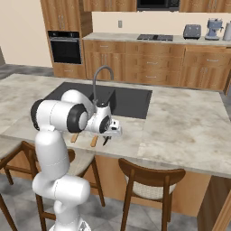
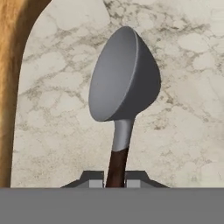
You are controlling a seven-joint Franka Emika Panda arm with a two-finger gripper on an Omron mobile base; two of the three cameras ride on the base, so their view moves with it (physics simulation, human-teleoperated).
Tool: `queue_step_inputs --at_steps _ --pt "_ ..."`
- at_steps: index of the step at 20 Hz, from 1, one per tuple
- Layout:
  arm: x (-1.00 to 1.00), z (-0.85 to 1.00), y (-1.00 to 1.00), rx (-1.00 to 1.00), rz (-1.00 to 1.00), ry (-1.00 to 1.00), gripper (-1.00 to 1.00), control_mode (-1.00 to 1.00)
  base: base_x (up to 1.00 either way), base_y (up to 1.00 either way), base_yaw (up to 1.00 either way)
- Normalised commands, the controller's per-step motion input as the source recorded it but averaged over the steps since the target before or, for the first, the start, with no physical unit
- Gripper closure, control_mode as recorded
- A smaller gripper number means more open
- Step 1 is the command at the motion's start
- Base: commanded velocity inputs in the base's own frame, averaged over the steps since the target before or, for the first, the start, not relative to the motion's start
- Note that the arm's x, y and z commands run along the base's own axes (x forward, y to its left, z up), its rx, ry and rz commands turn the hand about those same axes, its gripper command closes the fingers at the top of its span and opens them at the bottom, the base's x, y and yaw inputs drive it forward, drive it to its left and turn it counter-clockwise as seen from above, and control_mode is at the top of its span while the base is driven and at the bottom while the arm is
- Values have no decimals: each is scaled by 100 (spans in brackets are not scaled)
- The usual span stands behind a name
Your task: Pick up the metallic utensils from the counter and place them in the open drawer. Make sure not to pick up any wooden utensils.
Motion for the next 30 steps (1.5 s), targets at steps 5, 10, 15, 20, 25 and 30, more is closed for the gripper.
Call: queue_step_inputs --at_steps 5,10,15,20,25,30 --pt "-59 31 -27 2 0 -16 100 -100 0 0 0" --pt "-59 87 -15 2 -4 -13 100 -100 0 0 0" --pt "-88 98 -20 2 0 -25 100 -100 0 0 0" --pt "-45 100 -1 1 0 -3 100 -100 0 0 0" --pt "-52 100 -6 0 0 0 100 -100 0 0 0" --pt "-82 79 -21 0 1 0 100 -100 0 0 0"
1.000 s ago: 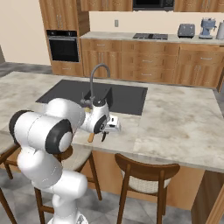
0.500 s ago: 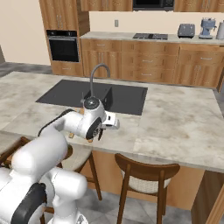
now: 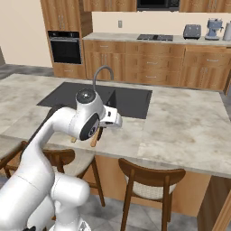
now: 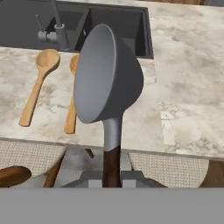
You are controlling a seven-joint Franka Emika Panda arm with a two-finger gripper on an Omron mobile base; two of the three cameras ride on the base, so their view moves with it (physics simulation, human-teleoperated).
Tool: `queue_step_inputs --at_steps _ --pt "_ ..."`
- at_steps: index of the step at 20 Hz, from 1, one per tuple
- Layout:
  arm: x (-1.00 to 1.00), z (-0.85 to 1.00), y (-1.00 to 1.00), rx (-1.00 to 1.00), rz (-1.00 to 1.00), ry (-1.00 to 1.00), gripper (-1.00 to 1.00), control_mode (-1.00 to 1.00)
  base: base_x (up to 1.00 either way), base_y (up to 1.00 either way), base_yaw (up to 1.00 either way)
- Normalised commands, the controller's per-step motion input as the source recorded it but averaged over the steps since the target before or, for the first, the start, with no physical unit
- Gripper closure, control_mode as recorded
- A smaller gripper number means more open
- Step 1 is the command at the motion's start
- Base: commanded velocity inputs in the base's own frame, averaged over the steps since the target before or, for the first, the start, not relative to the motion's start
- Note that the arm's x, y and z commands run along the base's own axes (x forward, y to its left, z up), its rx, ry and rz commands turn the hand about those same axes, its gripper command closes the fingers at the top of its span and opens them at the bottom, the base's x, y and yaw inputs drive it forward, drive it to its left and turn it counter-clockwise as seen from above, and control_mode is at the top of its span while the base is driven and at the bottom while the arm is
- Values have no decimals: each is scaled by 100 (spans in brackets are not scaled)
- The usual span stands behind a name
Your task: Pick up the metallic utensils from the counter and place them in the open drawer. Make sure not to pick up any wooden utensils.
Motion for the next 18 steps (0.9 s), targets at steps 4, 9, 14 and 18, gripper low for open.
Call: queue_step_inputs --at_steps 4,9,14,18 --pt "-78 40 -5 0 5 0 100 -100 0 0 0" --pt "-38 38 1 1 12 -2 100 -100 0 0 0" --pt "-31 34 0 0 10 -1 100 -100 0 0 0" --pt "-42 29 0 0 8 -7 100 -100 0 0 0"
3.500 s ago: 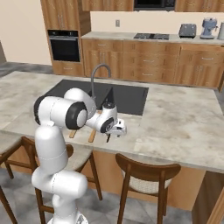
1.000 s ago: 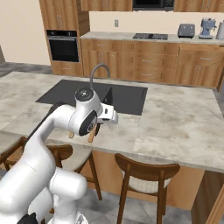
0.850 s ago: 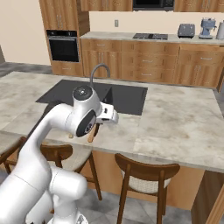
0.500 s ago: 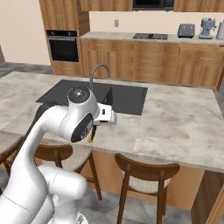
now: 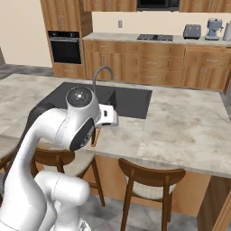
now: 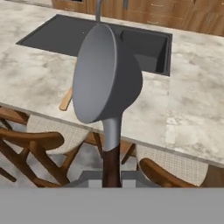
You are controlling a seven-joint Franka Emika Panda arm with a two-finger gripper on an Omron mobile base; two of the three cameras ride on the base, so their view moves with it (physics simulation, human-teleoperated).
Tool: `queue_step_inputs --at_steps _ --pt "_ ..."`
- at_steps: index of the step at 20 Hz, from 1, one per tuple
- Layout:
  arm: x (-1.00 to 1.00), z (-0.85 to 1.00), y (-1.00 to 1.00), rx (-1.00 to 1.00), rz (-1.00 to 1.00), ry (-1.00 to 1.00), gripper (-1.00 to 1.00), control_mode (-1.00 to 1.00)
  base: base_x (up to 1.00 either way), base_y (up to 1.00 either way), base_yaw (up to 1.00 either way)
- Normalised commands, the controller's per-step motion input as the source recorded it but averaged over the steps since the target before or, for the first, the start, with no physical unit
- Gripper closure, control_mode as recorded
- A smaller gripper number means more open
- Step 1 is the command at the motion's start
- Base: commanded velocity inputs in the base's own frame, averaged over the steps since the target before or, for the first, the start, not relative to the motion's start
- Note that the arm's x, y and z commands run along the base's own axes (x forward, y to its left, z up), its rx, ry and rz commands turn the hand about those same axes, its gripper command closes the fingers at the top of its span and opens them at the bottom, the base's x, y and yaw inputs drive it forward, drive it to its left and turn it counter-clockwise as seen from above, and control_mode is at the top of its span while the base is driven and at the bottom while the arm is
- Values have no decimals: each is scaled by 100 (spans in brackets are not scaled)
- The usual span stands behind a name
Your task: Pick up the metallic utensils from the counter and place them in the open drawer. Make sure not to pick up any wooden utensils.
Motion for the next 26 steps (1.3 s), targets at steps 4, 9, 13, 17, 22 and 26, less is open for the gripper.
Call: queue_step_inputs --at_steps 4,9,13,17,22,26 --pt "-39 23 0 0 0 -8 100 -100 0 0 0" --pt "-15 5 0 0 0 -1 100 100 -59 -51 1" --pt "0 0 0 0 0 0 100 100 -45 -100 4" --pt "0 0 0 0 0 0 100 100 9 -100 7" --pt "0 0 0 0 0 0 100 100 64 -100 17" --pt "0 0 0 0 0 0 100 100 52 -100 19"
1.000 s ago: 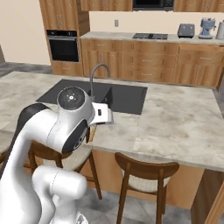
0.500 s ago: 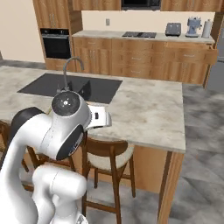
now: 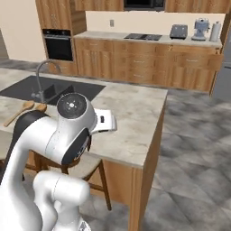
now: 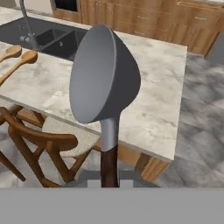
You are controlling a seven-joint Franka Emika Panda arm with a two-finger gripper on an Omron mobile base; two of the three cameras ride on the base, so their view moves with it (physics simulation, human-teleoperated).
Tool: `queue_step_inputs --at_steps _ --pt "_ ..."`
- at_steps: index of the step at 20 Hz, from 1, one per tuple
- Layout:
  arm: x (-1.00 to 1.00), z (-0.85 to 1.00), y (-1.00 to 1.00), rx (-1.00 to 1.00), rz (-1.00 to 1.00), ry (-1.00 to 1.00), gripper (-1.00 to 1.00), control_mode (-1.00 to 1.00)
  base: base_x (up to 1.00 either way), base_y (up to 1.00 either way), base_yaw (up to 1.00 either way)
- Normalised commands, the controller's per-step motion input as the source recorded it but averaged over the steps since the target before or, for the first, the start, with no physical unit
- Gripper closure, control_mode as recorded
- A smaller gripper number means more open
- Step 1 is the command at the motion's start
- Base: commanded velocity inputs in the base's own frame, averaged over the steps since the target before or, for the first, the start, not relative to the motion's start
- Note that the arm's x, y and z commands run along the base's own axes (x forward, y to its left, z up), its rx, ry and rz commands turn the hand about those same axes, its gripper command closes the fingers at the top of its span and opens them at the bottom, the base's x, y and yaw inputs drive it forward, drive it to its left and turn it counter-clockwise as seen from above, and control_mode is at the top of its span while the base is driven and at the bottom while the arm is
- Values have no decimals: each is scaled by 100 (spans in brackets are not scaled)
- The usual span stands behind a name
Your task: Pick up the metallic utensils from the counter and place them in the open drawer. Make sure not to pick up any wooden utensils.
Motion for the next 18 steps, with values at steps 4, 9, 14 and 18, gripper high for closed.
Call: queue_step_inputs --at_steps 4,9,14,18 --pt "0 0 0 0 0 0 100 100 6 -100 16" --pt "0 0 0 0 0 0 100 100 1 -100 14" --pt "0 0 0 0 0 0 100 100 3 -100 15" --pt "0 0 0 0 0 0 100 100 29 -100 18"
